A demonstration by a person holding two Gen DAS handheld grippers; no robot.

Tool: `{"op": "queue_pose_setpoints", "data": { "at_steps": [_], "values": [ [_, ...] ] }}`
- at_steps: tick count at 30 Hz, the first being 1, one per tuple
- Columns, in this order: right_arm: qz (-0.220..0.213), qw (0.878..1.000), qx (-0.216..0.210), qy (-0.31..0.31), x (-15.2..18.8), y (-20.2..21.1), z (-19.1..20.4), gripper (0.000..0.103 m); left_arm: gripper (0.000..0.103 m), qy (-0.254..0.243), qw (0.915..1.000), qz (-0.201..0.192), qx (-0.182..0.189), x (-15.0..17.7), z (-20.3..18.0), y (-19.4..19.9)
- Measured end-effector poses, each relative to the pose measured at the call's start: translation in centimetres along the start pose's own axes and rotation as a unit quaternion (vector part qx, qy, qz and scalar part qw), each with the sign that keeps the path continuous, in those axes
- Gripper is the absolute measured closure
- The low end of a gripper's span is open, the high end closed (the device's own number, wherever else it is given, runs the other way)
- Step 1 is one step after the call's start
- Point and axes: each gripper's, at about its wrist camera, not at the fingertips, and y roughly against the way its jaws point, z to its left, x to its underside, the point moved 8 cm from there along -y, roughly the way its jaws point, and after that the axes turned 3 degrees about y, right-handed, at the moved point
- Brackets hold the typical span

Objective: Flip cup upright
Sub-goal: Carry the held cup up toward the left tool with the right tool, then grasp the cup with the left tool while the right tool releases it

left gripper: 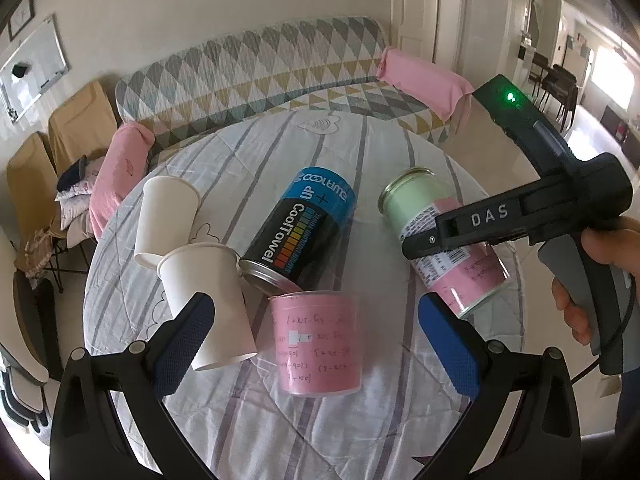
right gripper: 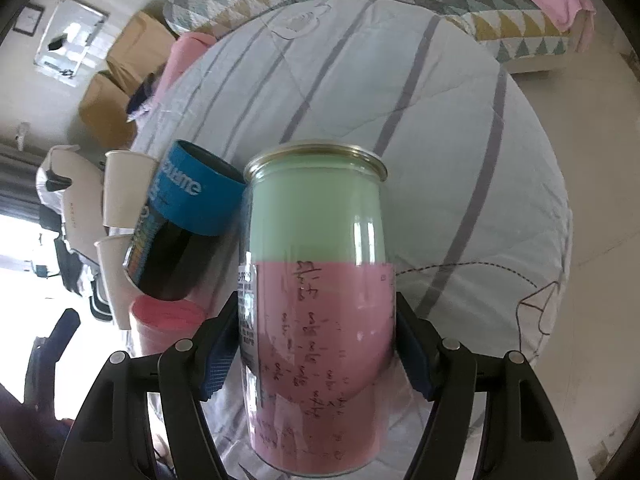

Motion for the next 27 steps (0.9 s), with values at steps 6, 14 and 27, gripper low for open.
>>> {"op": "queue_pose_setpoints", "data": {
  "at_steps": [6, 14, 27],
  "values": [
    [0.012, 0.999, -0.03, -0.009, 0.1, -0.2, 0.0, 0.031, 0.0, 0.001, 1.0, 0.001, -0.001, -0.2, -0.1, 0.1],
    [-0.03, 0.995, -0.096, 0.006, 1.1, 3.5, 0.1, 0.023, 0.0, 0.027, 0.9996, 0.0, 0.011, -1.2, 0.0, 0.5],
    [-0.137, 0.988, -0.011, 0.073, 6.4, 7.1, -3.5, 0.022, 0.0, 0.093, 0.9918, 0.056, 0.067, -5.6, -5.3, -1.9]
  ]
}}
